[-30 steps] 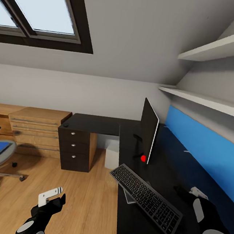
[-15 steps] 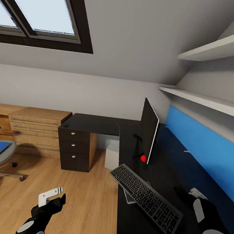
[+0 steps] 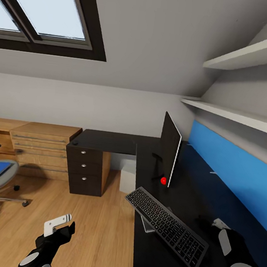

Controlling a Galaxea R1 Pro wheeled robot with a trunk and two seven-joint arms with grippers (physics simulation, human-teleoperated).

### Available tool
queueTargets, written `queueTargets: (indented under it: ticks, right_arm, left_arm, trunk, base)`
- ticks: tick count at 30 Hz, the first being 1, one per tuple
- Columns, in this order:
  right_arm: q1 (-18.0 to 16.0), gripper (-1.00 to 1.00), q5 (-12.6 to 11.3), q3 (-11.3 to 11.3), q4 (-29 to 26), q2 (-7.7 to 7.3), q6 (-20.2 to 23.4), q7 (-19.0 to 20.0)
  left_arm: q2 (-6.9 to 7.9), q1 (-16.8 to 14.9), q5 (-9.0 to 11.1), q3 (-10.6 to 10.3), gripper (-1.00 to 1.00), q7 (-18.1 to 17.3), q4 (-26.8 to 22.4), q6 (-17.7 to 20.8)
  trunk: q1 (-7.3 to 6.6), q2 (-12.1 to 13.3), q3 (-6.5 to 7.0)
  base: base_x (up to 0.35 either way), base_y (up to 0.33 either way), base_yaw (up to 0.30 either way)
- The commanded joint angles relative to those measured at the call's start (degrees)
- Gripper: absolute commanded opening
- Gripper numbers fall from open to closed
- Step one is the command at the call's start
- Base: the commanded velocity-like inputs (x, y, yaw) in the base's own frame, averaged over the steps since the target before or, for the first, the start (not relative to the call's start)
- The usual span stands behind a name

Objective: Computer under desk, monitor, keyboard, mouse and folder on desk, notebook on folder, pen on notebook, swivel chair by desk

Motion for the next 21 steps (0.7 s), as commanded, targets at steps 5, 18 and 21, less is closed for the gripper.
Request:
queueTargets:
  ticks: [5,18,21]
  right_arm:
    - [0.0,1.00,-0.3,-0.2,0.9,0.01,0.6,0.5]
    - [-0.1,1.00,-0.2,0.1,1.6,0.26,0.7,2.1]
    - [-0.1,1.00,-0.2,0.1,1.6,0.31,0.7,2.1]
  left_arm:
    - [0.07,0.0,0.4,-0.1,1.00,0.5,0.0,0.1]
    - [0.06,0.0,0.4,-0.1,1.00,0.6,0.0,0.0]
    - [0.06,0.0,0.4,-0.1,1.00,0.6,0.0,0.0]
  trunk:
    - [0.00,0.0,-0.05]
    - [0.00,0.0,-0.05]
    - [0.00,0.0,-0.05]
  base:
    - [0.000,0.000,0.000]
    - [0.000,0.000,0.000]
    - [0.000,0.000,0.000]
